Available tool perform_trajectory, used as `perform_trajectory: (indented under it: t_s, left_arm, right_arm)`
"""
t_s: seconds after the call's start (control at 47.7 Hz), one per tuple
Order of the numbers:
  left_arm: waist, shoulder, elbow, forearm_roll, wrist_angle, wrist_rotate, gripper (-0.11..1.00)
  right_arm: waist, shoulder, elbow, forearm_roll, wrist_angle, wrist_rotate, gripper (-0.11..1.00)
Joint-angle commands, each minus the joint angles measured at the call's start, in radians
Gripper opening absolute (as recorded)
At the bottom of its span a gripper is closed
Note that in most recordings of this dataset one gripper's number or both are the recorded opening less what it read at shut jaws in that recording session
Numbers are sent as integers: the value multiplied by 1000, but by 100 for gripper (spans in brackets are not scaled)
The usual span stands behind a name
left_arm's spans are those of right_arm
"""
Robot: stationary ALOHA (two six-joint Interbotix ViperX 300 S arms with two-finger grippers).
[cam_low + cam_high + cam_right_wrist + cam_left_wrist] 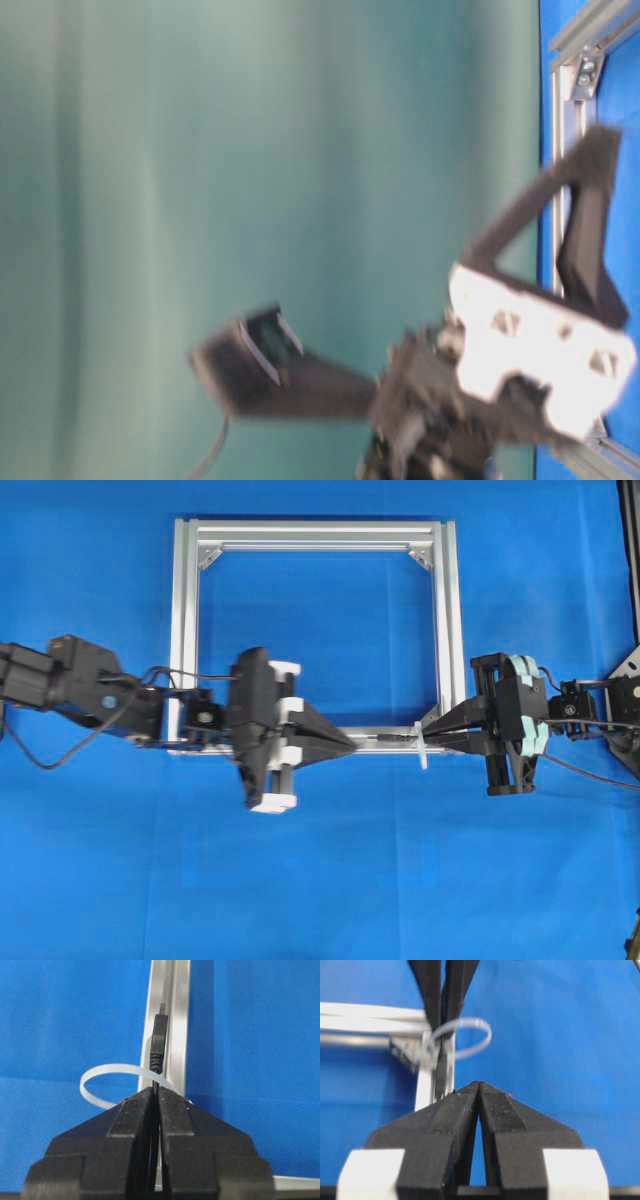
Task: Insert the wire through the string loop located on the right side.
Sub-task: 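Move the open left gripper toward the plug emerging from the loop, then close the left gripper on the plug past the loop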
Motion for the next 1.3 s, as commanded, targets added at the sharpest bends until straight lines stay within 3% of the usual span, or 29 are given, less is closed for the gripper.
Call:
perform_trajectory:
  t_s: [0.0, 0.231, 0.65, 0.734, 0.901, 0.985, 1.279]
  left_arm:
    - [14, 8, -89, 2, 57, 2, 0]
    - [31, 60, -201, 3, 135, 3, 0]
    - [40, 63, -202, 3, 146, 5, 3]
    - [41, 64, -204, 5, 146, 5, 15]
    - [41, 66, -207, 6, 146, 5, 65]
    - [41, 66, -209, 6, 146, 5, 85]
    - [44, 77, -207, 6, 147, 5, 87]
  right_arm:
    - [2, -6, -15, -2, -14, -2, -4]
    - [2, -6, -14, -2, -14, -2, -4]
    - [2, -6, -15, 0, -14, -2, -4]
    - [2, -6, -15, -2, -14, -2, -4]
    - [2, -6, -14, -2, -14, -2, -4]
    - [2, -6, -14, -2, -14, -2, -4]
    - [2, -6, -12, -2, -14, -2, -4]
